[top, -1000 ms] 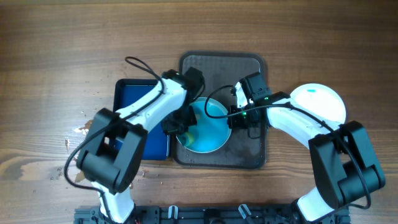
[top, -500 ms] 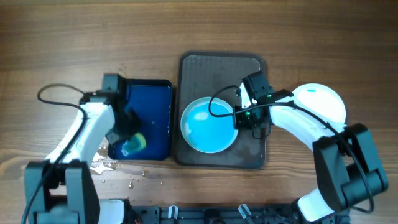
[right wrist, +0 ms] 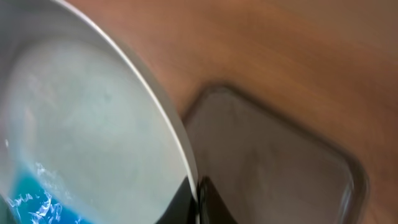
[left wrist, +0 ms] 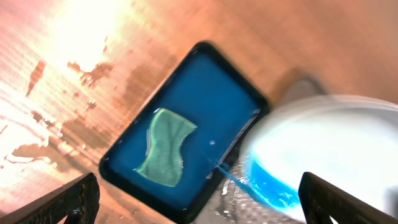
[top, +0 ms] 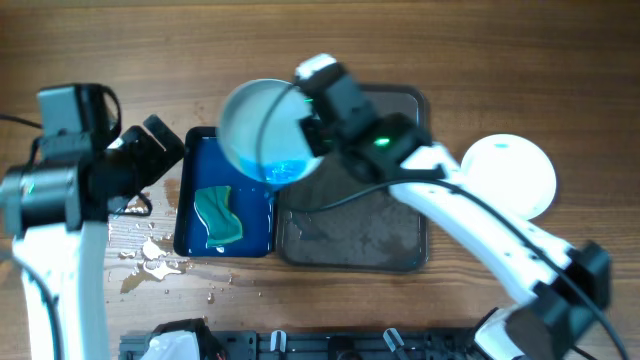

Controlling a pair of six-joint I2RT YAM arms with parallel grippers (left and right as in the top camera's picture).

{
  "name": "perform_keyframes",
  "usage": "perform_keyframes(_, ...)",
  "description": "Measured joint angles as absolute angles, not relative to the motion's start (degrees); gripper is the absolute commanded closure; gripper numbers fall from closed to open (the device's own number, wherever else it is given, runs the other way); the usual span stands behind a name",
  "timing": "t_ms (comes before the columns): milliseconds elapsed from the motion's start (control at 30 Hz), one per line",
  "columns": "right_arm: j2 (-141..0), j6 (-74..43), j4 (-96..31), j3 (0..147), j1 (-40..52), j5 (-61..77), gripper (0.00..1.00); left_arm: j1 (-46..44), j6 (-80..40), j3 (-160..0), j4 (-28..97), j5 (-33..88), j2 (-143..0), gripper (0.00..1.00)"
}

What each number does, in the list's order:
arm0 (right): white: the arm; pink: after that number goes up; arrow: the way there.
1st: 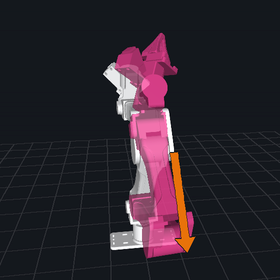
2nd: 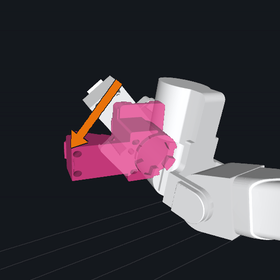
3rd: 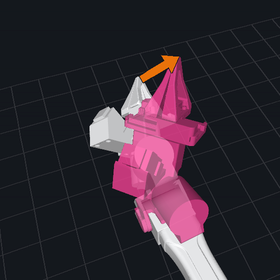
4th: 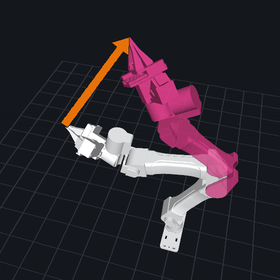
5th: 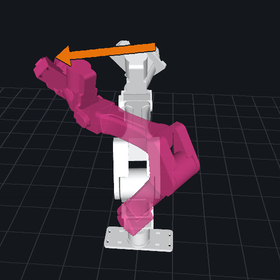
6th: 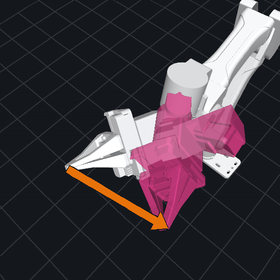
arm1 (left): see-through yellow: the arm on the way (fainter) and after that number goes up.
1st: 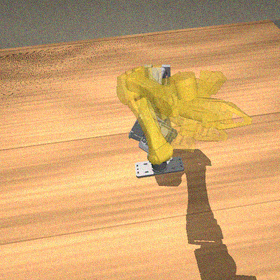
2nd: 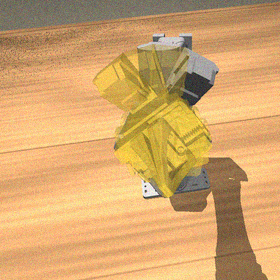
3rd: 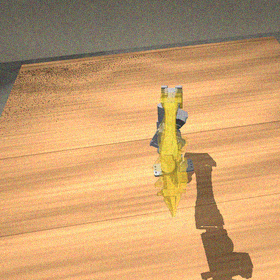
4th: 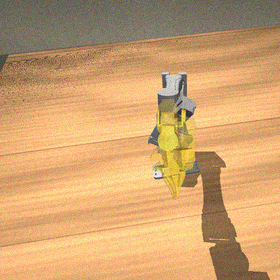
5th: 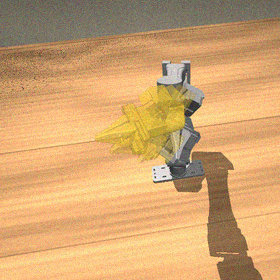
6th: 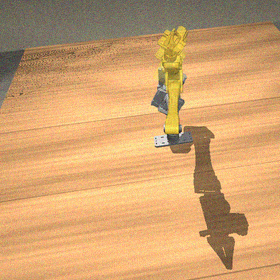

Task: Clean dirty plates on tray and stack at the side
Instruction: 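Drop the sponge in the blue tray and lift the plate with the right gripper, then tilt the plate over the blue tray with the right gripper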

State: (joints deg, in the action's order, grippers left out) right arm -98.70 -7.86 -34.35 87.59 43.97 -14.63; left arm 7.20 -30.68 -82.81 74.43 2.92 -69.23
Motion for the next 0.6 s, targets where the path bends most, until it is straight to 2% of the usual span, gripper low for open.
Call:
perform_keyframes(167,-107.5,-6.1,-26.4,88.3,51.4,-24.8,0.96,7.2,-30.7,-83.6,76.0,2.9,-61.6,0.00)
perform_keyframes(600,-104.1,5.2,-22.8,88.3,67.7,-61.3,0.96,7.2,-30.7,-83.6,76.6,2.9,-60.9,0.00)
